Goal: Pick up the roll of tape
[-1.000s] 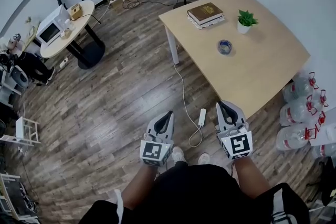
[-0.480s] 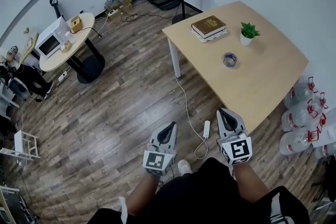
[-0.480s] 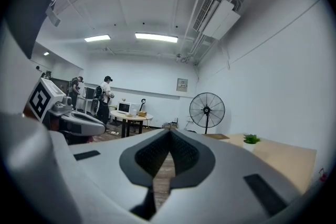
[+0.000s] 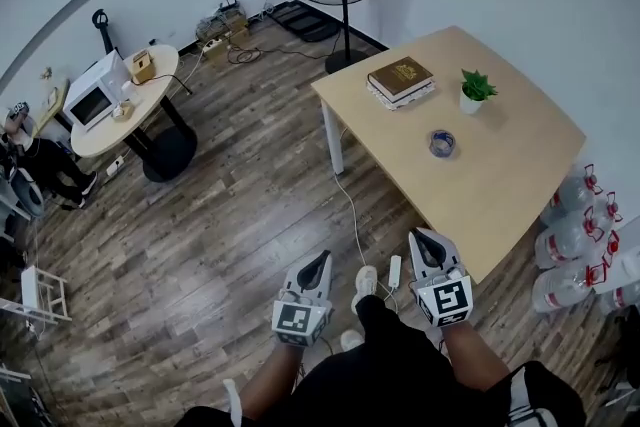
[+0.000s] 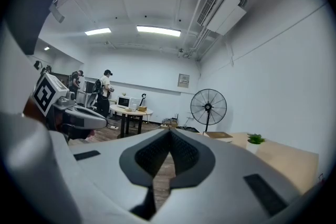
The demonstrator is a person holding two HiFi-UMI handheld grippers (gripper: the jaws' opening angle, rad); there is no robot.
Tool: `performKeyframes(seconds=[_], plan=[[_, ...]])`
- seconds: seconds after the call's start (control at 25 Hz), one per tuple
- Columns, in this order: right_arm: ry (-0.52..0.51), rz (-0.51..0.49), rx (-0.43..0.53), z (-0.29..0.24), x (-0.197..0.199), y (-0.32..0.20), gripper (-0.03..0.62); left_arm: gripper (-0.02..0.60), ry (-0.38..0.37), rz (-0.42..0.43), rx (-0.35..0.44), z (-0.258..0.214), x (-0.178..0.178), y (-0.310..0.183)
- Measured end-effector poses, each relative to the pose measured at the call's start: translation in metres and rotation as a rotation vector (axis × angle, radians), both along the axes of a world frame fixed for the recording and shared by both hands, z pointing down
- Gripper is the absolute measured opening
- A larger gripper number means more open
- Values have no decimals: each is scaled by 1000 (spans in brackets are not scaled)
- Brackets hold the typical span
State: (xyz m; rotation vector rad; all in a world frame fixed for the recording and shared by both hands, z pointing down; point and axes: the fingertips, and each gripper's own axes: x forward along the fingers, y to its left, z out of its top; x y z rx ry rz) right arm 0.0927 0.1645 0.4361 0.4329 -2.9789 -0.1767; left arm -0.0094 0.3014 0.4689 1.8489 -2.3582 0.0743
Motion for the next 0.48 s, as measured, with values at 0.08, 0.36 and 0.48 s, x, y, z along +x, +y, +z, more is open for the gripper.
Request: performKeyframes(seconds=[0.08, 0.36, 0.48], plan=[[-8, -2, 10, -2, -13, -10, -6, 3, 3, 2, -5, 1, -13, -10], [-11, 65, -20, 10, -60, -67, -6, 3, -7, 14, -31, 3, -68, -59], [-1, 89, -39, 12, -76, -100, -6, 3, 8, 18, -53, 5, -90, -90]])
